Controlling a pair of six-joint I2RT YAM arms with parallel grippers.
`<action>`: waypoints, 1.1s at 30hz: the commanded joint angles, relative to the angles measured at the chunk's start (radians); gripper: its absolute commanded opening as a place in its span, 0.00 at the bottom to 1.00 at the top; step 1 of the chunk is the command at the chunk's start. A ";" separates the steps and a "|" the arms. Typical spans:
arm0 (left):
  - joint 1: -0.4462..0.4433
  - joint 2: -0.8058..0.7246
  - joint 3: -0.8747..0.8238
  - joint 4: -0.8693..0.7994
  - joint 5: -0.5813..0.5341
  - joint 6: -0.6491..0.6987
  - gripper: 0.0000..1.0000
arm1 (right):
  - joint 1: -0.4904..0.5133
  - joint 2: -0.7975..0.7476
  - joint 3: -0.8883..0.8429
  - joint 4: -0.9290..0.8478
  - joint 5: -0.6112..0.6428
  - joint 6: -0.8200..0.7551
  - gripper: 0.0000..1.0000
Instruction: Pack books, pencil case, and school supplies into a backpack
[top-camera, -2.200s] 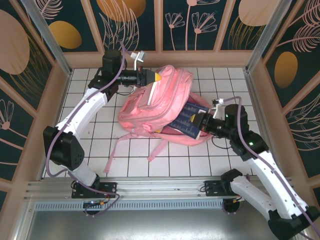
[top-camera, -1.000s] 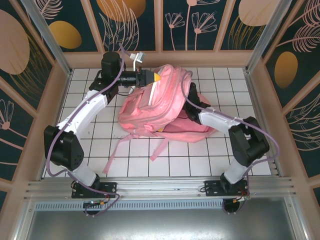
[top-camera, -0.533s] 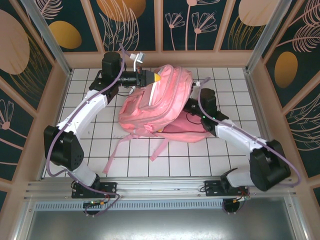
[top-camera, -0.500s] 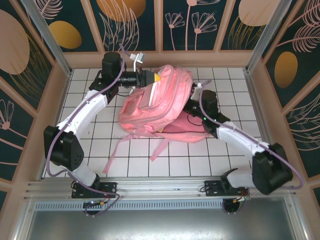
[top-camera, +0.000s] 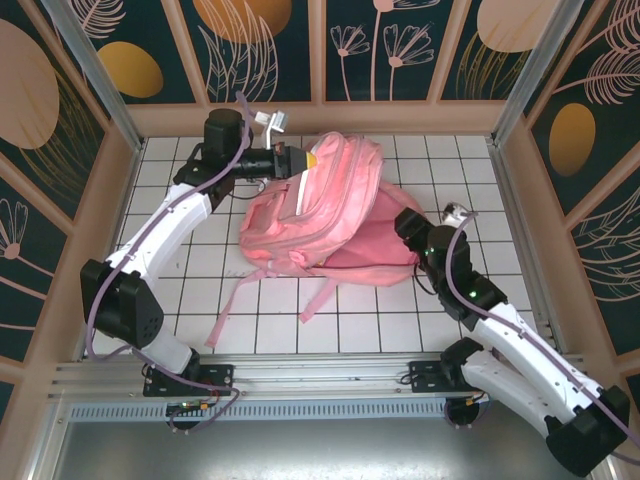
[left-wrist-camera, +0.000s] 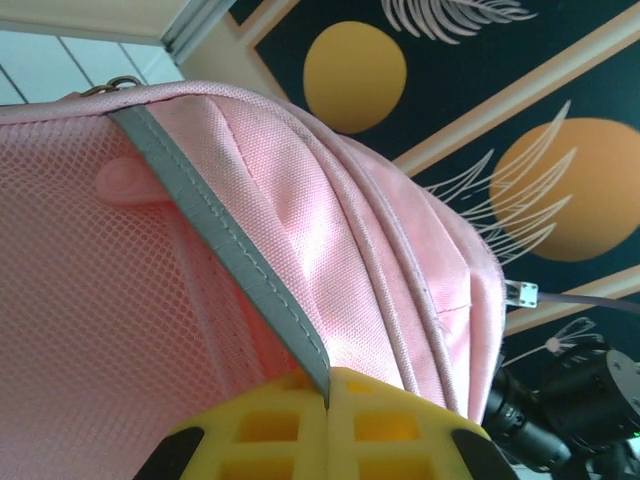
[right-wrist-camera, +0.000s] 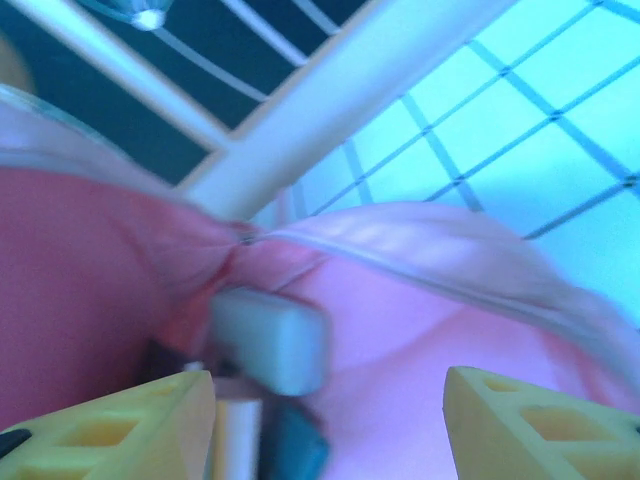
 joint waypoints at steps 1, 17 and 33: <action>-0.070 0.039 0.045 -0.082 -0.123 0.140 0.00 | 0.006 -0.042 -0.029 -0.137 0.170 0.054 0.63; -0.187 0.225 -0.055 -0.104 -0.315 0.169 0.00 | -0.059 0.154 -0.004 -0.176 0.184 0.071 0.65; -0.149 0.248 -0.044 -0.085 -0.458 0.143 0.01 | -0.175 0.309 -0.020 0.081 -0.292 -0.073 0.68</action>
